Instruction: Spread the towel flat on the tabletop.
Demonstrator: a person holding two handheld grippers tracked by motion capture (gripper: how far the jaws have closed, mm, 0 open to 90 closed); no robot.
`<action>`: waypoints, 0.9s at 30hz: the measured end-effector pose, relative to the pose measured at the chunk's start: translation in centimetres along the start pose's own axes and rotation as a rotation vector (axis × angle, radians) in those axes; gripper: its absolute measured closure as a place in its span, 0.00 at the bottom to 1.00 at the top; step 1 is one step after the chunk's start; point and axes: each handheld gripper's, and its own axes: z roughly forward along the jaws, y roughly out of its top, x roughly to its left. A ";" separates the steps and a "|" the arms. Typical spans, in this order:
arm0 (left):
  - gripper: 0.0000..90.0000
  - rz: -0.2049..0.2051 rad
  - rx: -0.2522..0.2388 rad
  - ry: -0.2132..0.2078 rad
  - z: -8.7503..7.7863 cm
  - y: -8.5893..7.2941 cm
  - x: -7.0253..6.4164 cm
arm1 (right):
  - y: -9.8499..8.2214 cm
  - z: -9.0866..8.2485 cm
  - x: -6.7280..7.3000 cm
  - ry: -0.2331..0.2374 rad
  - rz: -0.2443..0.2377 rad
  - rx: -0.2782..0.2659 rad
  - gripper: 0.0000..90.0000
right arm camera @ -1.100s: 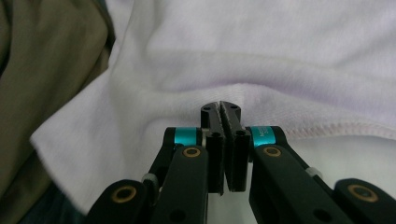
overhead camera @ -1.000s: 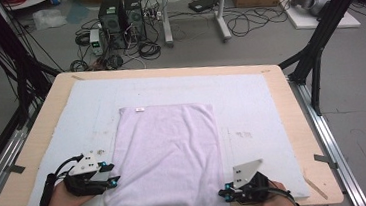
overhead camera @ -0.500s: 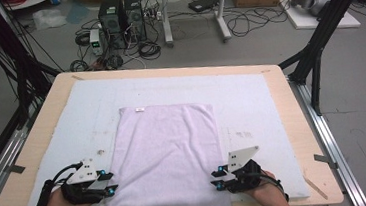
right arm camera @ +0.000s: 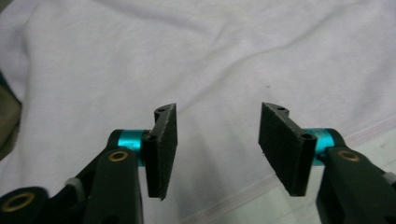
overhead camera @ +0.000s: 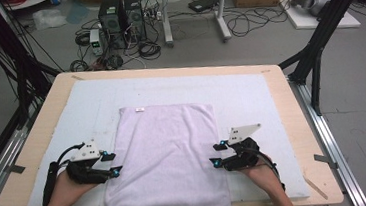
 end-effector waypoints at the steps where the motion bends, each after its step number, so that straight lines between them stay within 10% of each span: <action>1: 0.50 -0.004 -0.005 0.004 0.1 0.3 0.3 | 0.2 0.1 -0.3 -0.004 0.009 0.001 0.49; 27: 0.40 -0.118 -0.072 0.079 0.6 5.1 6.3 | 5.5 0.6 -6.7 -0.049 0.047 -0.026 0.36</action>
